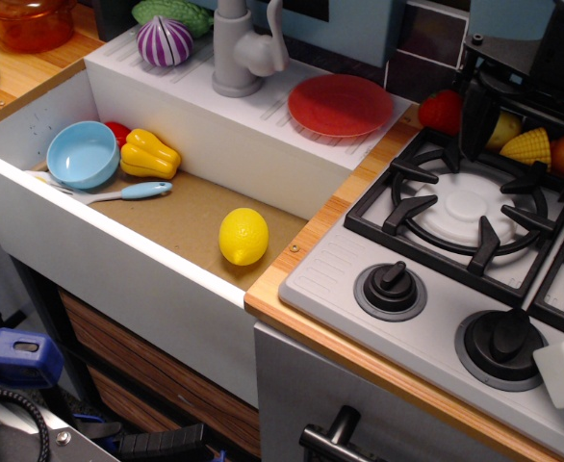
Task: Put lemon on plate
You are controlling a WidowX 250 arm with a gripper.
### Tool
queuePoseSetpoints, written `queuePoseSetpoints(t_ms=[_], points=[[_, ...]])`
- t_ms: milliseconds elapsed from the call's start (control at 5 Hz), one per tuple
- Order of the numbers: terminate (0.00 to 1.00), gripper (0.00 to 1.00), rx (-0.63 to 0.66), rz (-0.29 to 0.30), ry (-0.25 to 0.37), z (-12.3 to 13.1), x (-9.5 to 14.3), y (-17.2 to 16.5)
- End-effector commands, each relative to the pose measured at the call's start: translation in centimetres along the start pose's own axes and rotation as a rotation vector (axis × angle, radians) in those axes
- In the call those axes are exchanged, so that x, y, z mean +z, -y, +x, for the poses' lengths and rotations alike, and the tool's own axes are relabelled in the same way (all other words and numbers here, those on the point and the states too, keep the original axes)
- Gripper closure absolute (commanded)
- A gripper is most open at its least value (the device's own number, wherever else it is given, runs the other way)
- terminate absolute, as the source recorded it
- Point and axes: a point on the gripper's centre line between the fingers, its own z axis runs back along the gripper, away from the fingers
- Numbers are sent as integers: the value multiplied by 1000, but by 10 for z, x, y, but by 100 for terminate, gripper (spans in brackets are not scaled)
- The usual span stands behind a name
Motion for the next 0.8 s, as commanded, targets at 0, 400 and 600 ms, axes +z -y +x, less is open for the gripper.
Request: queuePoseSetpoints(t_ms=[0,400,600], points=[[0,0,0,0,0,0,0,0],[0,0,-39,133,-53,-2,17,-78],[0,0,-47,176,-73,-11,16,-112]])
